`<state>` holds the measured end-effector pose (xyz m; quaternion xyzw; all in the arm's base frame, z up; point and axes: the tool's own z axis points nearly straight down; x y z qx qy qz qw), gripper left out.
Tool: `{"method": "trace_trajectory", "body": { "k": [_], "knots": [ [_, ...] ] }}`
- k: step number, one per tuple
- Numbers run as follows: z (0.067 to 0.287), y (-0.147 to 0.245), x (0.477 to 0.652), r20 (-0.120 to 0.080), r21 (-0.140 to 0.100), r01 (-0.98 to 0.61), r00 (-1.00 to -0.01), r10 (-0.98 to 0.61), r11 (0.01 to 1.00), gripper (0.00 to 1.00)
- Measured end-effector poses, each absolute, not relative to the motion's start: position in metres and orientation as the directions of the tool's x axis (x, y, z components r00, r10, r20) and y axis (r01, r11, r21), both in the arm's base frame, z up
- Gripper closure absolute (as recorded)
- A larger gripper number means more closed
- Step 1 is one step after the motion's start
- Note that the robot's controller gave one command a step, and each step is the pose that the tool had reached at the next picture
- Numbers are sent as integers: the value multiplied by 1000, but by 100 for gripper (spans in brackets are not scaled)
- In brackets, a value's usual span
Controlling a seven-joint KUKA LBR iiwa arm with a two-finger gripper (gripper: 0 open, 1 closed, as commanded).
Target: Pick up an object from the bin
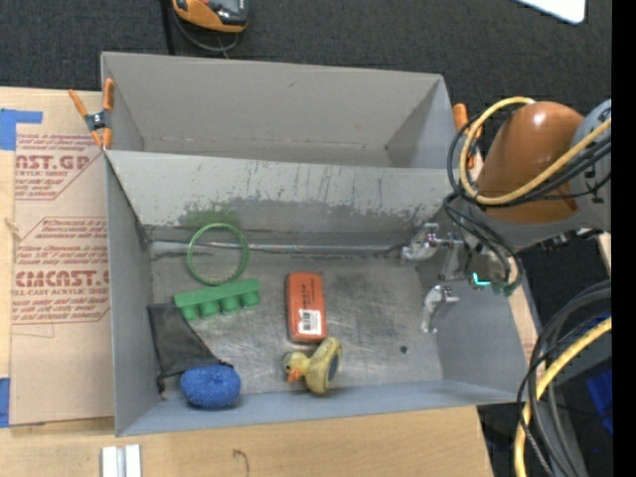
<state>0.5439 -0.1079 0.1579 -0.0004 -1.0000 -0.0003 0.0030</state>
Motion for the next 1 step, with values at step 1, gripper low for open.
{"method": "trace_trajectory", "body": {
  "k": [1],
  "knots": [
    [162,-108,546,-1,0,-1,-1000,-1,1000,0]
  ]
}}
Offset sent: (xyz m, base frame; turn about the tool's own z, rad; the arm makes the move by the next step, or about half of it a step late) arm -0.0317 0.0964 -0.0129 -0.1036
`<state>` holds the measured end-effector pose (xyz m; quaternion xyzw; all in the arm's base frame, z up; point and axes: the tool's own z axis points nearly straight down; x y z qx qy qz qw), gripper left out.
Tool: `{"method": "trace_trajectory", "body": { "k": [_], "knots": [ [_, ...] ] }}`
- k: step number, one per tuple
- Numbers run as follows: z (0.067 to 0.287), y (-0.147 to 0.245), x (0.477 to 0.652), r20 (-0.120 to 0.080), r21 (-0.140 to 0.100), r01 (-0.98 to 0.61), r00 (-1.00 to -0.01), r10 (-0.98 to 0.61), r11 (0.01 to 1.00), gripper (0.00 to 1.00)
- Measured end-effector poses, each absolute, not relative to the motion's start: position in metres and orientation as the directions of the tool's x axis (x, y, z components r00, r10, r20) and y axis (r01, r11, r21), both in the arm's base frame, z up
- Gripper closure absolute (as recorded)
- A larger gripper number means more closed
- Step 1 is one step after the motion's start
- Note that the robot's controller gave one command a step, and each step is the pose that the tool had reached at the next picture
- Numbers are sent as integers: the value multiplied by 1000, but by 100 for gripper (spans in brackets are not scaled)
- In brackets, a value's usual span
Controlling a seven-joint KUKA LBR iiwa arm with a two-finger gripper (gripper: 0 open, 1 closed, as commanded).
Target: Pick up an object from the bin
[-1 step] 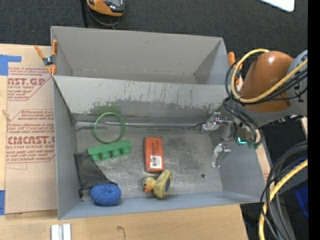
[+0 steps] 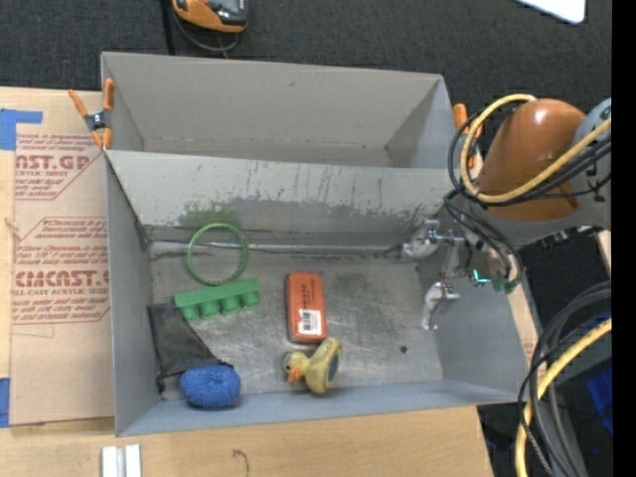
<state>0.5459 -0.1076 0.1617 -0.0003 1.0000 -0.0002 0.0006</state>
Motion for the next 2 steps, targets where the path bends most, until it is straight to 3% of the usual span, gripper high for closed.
{"method": "trace_trajectory", "body": {
  "k": [1,2],
  "knots": [
    [154,-64,530,-2,-2,-45,-999,-45,999,0],
    [89,-37,535,-7,0,-75,-997,-75,997,0]
  ]
}}
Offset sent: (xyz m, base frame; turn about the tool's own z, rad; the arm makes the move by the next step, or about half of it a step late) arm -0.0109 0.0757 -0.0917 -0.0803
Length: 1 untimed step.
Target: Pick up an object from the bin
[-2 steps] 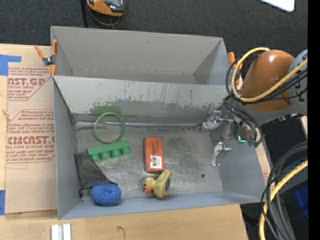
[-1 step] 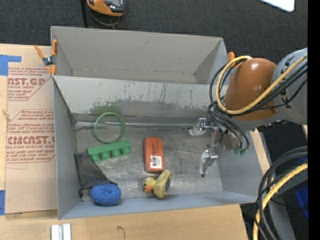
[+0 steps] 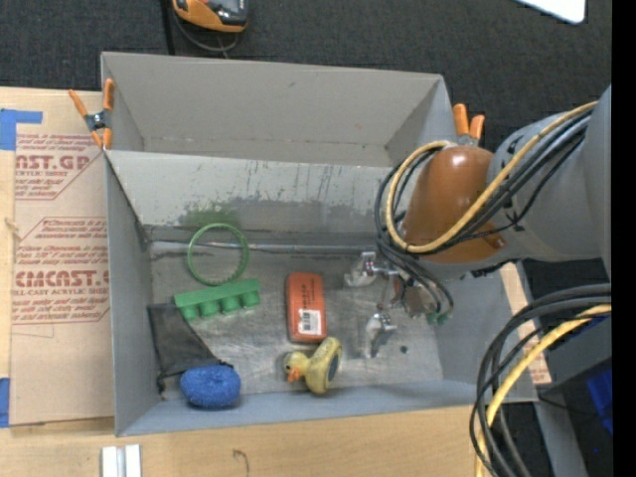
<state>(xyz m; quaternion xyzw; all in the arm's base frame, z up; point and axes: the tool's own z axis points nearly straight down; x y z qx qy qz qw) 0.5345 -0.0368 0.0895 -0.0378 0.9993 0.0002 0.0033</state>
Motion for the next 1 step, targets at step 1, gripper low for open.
{"method": "trace_trajectory", "body": {
  "k": [1],
  "knots": [
    [97,-18,526,10,1,-120,-993,-120,993,0]
  ]
}}
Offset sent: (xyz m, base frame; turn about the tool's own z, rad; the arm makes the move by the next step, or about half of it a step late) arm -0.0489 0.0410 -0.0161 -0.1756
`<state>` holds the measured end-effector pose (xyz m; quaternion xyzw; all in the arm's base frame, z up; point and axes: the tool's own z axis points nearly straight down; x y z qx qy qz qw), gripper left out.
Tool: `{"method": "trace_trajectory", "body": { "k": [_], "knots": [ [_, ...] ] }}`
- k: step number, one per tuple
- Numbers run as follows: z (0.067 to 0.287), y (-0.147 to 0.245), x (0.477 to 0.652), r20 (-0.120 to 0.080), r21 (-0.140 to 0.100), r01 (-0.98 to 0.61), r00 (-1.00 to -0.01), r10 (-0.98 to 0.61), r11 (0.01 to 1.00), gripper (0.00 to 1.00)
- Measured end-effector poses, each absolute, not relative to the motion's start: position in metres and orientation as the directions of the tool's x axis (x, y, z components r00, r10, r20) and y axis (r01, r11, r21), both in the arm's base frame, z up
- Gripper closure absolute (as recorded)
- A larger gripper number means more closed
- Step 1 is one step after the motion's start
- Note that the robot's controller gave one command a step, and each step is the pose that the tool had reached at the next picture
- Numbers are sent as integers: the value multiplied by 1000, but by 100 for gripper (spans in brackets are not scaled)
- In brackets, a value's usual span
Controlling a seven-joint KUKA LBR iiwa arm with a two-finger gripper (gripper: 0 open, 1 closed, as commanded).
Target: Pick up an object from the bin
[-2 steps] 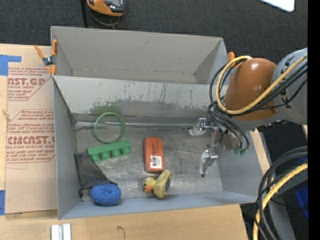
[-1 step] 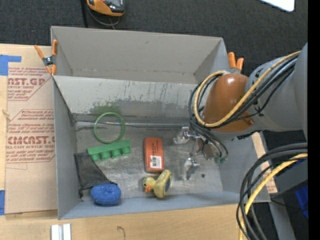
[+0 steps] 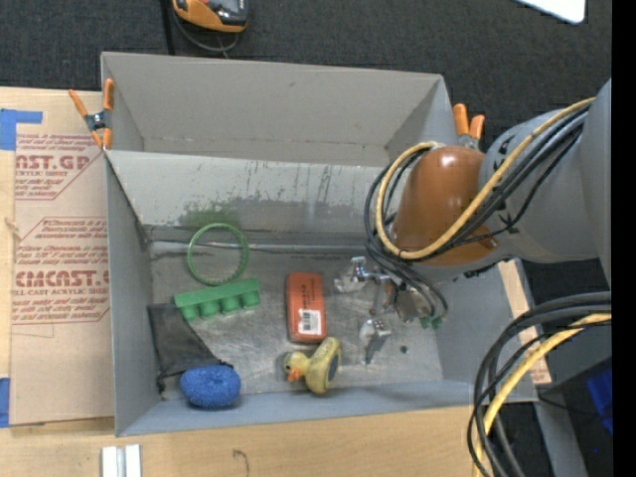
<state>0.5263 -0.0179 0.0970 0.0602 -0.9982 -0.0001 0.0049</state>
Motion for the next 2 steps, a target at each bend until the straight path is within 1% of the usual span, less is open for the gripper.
{"method": "trace_trajectory", "body": {
  "k": [1,2],
  "knots": [
    [163,1,520,-6,0,-181,-983,-181,983,0],
    [81,64,490,-18,-13,-315,-949,-315,949,100]
  ]
}}
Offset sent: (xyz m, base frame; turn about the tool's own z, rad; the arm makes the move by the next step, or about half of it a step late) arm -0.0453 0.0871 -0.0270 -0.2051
